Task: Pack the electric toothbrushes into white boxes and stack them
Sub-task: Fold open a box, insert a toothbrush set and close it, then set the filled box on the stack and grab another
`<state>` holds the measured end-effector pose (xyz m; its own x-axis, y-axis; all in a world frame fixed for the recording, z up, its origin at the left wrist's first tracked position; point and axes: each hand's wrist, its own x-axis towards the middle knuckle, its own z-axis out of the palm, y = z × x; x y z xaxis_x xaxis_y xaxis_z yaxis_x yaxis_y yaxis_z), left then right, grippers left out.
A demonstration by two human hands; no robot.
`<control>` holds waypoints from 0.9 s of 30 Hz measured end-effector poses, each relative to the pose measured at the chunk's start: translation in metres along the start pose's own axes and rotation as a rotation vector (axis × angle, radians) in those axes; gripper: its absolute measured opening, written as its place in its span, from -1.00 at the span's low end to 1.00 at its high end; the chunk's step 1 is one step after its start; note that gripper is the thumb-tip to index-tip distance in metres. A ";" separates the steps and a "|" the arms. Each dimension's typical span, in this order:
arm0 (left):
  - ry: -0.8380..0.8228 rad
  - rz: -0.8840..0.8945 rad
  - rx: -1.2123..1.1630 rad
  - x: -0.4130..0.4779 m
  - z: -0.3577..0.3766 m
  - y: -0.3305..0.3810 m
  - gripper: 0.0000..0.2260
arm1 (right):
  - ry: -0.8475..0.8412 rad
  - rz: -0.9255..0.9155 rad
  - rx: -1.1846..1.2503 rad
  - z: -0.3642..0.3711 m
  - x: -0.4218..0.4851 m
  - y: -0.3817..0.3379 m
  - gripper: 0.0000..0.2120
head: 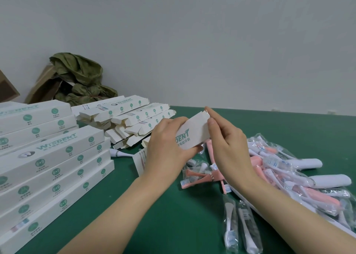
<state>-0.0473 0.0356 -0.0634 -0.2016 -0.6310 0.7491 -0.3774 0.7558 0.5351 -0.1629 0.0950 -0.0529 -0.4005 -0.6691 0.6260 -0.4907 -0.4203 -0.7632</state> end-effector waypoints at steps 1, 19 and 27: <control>0.016 -0.001 -0.013 0.000 0.000 0.002 -0.47 | -0.011 -0.017 -0.025 0.000 -0.001 0.000 -0.67; 0.095 -0.014 -0.063 -0.002 0.004 0.006 -0.47 | -0.171 -0.055 -0.107 0.006 -0.007 -0.004 -0.57; 0.093 0.176 0.171 0.013 -0.012 0.023 -0.40 | 0.048 0.333 0.276 -0.012 0.014 0.013 -0.74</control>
<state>-0.0475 0.0468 -0.0366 -0.1966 -0.4675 0.8619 -0.4927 0.8071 0.3254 -0.1846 0.0878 -0.0527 -0.5409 -0.7693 0.3400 -0.1061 -0.3386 -0.9349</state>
